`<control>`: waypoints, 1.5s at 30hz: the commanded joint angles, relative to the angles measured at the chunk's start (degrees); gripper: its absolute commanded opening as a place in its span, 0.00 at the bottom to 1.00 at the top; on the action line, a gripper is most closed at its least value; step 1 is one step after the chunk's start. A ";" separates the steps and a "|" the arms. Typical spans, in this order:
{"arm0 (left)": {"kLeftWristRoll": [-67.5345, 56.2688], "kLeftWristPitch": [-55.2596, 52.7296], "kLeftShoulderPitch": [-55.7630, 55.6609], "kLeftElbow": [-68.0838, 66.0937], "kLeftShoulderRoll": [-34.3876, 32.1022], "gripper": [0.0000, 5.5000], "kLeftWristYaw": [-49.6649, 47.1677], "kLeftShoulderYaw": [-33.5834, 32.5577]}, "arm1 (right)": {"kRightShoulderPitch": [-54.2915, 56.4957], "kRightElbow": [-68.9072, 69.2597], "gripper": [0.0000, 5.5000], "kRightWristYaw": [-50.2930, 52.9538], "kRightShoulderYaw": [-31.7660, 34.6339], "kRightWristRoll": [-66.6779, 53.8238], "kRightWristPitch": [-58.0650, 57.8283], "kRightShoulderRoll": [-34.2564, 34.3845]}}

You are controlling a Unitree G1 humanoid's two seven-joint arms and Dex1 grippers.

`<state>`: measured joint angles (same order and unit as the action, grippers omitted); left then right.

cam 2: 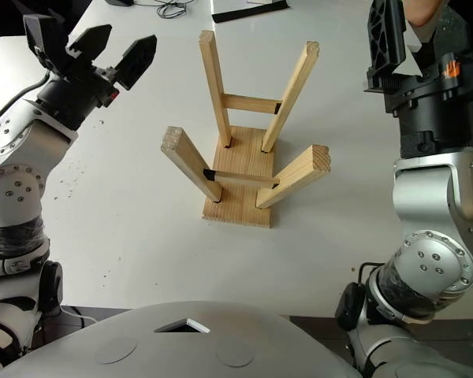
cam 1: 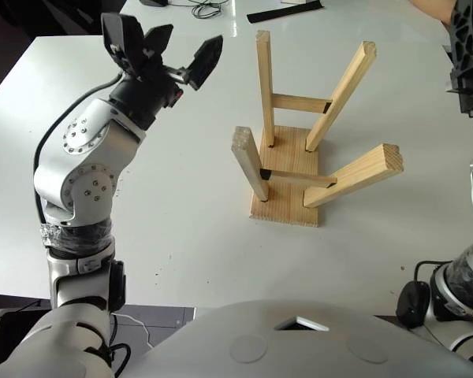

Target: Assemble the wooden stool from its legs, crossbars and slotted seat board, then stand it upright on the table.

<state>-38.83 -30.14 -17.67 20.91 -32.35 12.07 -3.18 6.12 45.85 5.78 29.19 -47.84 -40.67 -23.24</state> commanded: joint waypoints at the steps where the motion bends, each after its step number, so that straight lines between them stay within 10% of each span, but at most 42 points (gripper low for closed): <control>1: 15.78 10.18 11.64 -4.44 -0.85 0.83 3.20 8.28 | -17.42 -7.90 0.85 -4.98 -9.91 21.33 7.11 -6.09; 8: 30.47 25.59 18.22 -10.70 5.59 0.82 5.40 19.67 | -30.56 -11.83 0.84 -16.63 -37.55 46.02 12.50 -20.25; 12: 33.80 29.23 18.43 -9.52 6.29 0.82 8.23 20.83 | -32.84 -10.19 0.84 -24.22 -42.05 50.73 14.71 -25.20; 27: 39.51 36.35 9.29 -34.39 -2.61 0.82 9.37 5.99 | -21.02 -3.54 0.84 -25.66 -61.14 55.62 11.78 -1.96; 38: 41.55 36.36 11.99 -33.61 -1.45 0.82 9.08 4.43 | -27.29 -13.78 0.84 -31.88 -29.84 46.66 16.13 -12.09; 45: 42.26 31.32 13.33 -28.40 -0.01 0.82 12.03 7.01 | -11.36 -31.49 0.84 -18.91 -29.90 52.41 24.87 -2.61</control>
<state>3.22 3.03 -4.22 -9.72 -32.97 22.54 2.59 -8.87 17.86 -16.43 -0.03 3.54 -18.33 -29.21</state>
